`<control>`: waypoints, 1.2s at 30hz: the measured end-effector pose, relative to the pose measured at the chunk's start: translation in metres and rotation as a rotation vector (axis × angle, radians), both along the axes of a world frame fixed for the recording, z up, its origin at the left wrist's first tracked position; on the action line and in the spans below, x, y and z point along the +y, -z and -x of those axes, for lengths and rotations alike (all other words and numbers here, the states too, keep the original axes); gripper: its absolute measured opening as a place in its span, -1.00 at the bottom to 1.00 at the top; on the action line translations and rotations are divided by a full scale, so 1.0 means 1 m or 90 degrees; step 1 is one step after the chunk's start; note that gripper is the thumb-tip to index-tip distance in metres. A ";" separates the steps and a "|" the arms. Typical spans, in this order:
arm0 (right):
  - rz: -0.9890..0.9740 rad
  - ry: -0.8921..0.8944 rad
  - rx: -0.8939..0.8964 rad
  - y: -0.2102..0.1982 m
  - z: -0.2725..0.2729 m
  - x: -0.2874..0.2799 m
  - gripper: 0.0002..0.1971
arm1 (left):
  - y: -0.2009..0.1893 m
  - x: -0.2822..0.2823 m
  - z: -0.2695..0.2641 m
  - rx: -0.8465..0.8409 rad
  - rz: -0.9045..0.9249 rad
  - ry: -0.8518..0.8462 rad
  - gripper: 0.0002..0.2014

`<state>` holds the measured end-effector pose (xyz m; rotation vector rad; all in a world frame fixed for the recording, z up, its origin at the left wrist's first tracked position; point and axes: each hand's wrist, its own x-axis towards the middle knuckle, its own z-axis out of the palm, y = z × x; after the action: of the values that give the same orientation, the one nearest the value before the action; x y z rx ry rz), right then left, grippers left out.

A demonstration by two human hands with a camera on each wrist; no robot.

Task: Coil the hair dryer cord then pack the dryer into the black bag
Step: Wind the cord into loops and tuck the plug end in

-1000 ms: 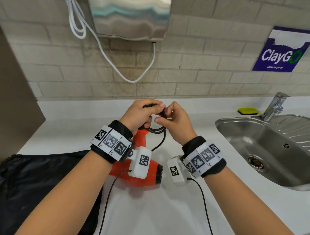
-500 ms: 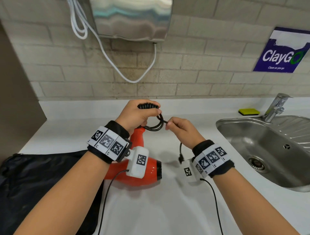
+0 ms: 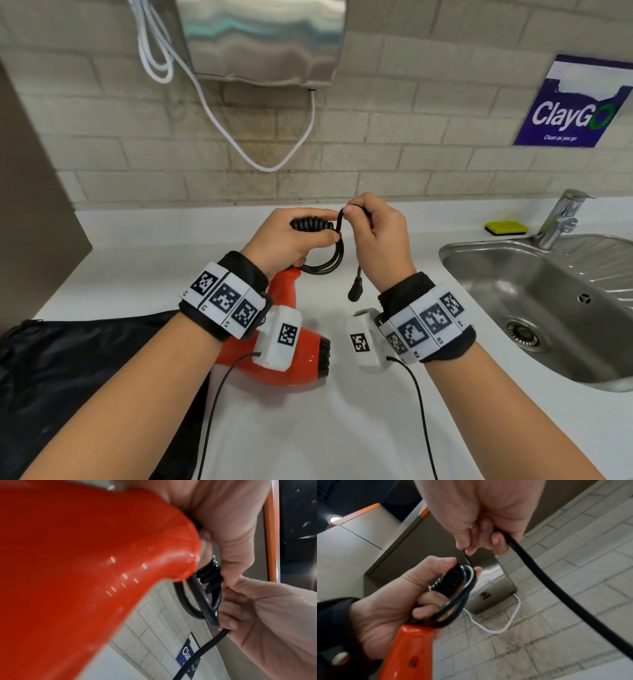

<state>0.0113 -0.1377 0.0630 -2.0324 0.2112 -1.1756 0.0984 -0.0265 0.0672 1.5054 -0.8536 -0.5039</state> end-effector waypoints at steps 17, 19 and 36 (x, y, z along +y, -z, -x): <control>-0.029 -0.005 0.470 0.079 0.012 -0.048 -0.85 | 0.001 0.005 -0.012 0.096 0.069 -0.129 -0.89; -0.056 -0.002 0.419 0.074 0.011 -0.046 -0.86 | 0.001 0.006 -0.014 0.107 0.074 -0.134 -0.88; 0.039 -0.050 -0.057 0.035 -0.012 0.017 -0.85 | 0.000 0.006 -0.009 0.125 0.047 -0.072 -0.95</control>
<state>0.0229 -0.1205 0.0281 -2.0165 0.0503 -1.2343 0.1072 -0.0208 0.0670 1.4022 -0.6242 -0.5215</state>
